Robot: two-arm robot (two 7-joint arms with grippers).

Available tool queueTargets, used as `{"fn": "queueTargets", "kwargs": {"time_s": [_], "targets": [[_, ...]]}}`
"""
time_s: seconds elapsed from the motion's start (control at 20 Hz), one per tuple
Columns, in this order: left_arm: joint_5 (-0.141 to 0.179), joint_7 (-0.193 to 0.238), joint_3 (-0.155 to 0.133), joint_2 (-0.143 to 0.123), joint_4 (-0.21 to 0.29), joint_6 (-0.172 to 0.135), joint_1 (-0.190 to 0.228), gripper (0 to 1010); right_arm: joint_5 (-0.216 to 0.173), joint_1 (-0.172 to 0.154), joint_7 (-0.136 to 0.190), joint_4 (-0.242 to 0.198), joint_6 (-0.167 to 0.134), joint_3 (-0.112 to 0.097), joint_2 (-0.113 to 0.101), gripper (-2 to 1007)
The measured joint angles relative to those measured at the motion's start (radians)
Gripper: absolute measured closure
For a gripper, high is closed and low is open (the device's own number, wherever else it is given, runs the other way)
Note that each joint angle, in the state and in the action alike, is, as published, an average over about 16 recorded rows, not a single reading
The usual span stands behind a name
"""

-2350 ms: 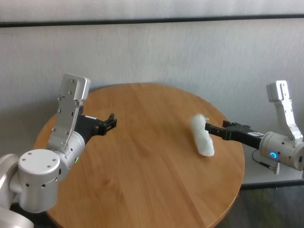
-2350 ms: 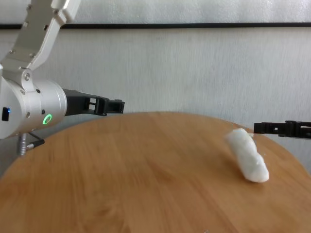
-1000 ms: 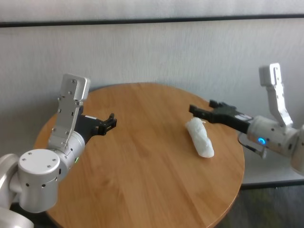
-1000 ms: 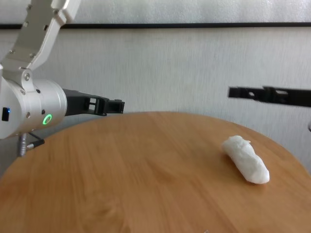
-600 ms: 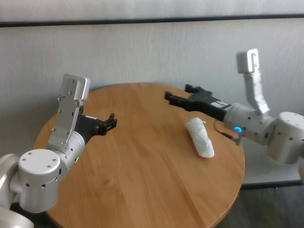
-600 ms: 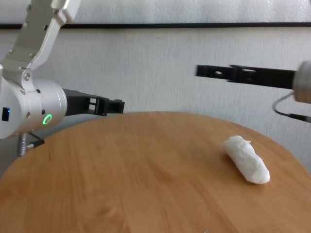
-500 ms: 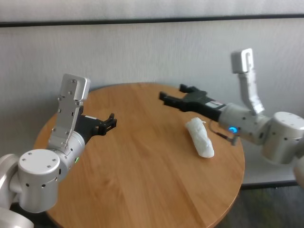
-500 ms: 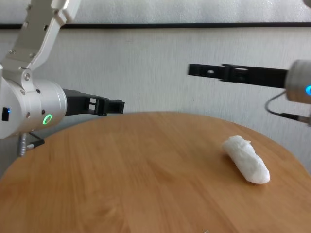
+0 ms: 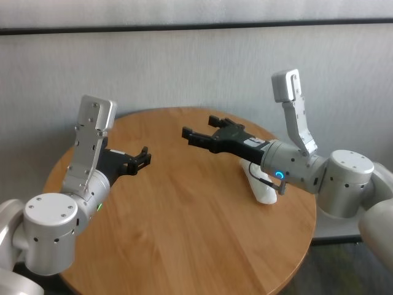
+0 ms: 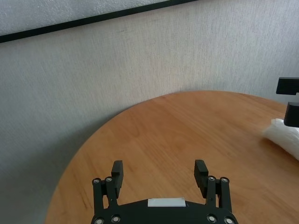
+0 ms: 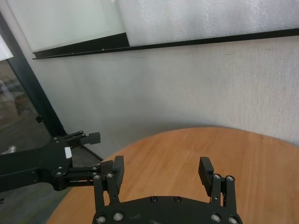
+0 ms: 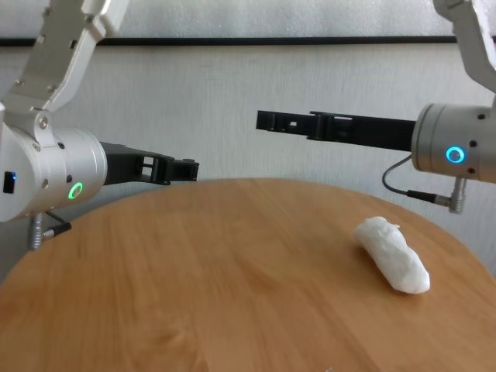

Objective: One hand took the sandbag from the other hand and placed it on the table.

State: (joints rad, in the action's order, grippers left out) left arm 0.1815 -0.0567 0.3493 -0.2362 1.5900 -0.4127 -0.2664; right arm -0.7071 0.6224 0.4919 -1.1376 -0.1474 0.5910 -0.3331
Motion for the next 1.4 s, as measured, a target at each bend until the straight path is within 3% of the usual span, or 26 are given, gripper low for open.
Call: {"fn": "queueTargets", "kwargs": {"time_s": [0.45, 1.4], "targets": [[0.000, 0.000, 0.000, 0.000, 0.000, 0.000, 0.000, 10, 0.018, -0.006, 0.016, -0.003, -0.003, -0.003, 0.015, 5], [0.000, 0.000, 0.000, 0.000, 0.000, 0.000, 0.000, 10, 0.020, -0.007, 0.022, -0.002, -0.003, -0.006, 0.015, 5]]}}
